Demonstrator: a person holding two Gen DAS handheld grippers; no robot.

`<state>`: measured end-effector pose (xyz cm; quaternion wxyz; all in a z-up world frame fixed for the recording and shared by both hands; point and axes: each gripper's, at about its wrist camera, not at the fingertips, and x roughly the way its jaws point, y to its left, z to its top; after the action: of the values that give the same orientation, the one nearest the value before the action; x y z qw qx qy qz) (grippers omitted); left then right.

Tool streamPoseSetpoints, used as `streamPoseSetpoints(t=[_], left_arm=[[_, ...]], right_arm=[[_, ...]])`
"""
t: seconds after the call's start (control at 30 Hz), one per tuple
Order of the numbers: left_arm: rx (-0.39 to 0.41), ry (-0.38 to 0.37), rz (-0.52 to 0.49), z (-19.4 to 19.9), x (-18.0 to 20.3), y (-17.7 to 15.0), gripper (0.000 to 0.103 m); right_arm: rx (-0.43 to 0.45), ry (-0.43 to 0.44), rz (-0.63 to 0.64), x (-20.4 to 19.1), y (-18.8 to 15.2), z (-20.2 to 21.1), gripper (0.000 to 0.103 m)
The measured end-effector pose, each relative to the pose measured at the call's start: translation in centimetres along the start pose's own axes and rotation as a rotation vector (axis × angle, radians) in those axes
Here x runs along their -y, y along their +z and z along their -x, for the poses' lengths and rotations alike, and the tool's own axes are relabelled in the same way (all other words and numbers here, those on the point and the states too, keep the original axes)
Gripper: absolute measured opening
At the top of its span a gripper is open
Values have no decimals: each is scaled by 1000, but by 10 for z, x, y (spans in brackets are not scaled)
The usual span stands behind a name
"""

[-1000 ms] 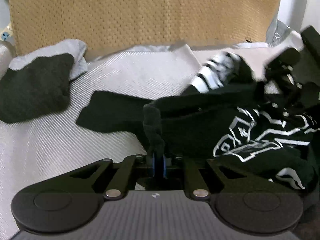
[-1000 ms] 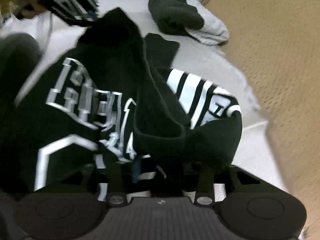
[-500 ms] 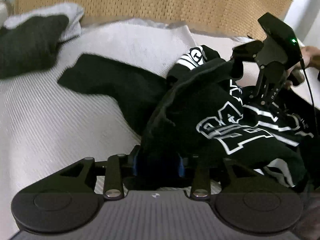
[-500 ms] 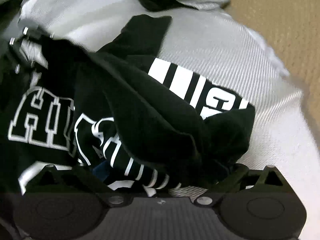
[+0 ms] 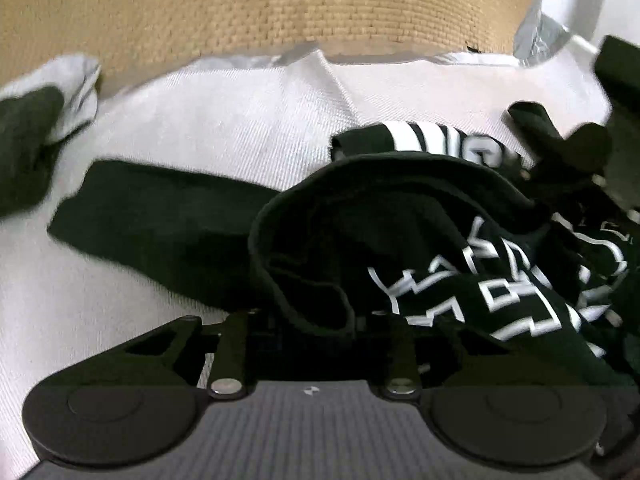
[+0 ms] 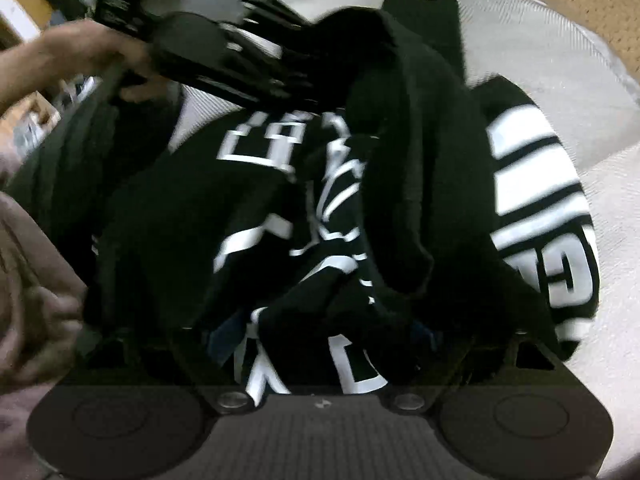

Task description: Fold clothes

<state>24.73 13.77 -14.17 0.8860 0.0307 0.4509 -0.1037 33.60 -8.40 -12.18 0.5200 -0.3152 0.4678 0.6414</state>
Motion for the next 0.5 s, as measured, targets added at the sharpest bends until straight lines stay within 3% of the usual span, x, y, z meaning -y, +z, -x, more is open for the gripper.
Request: streamPoseSetpoints(t=[0.23, 0.37, 0.43, 0.5], left_arm=[[2, -22, -10, -12, -14, 9, 25], [9, -21, -28, -15, -20, 15, 24], [16, -23, -27, -13, -23, 16, 23], [29, -33, -18, -6, -28, 12, 23]], right_arm=[[104, 73, -66, -43, -1, -10, 86], [201, 52, -75, -60, 3, -24, 86], [189, -40, -43, -70, 6, -29, 71], [205, -56, -100, -65, 1, -22, 67]])
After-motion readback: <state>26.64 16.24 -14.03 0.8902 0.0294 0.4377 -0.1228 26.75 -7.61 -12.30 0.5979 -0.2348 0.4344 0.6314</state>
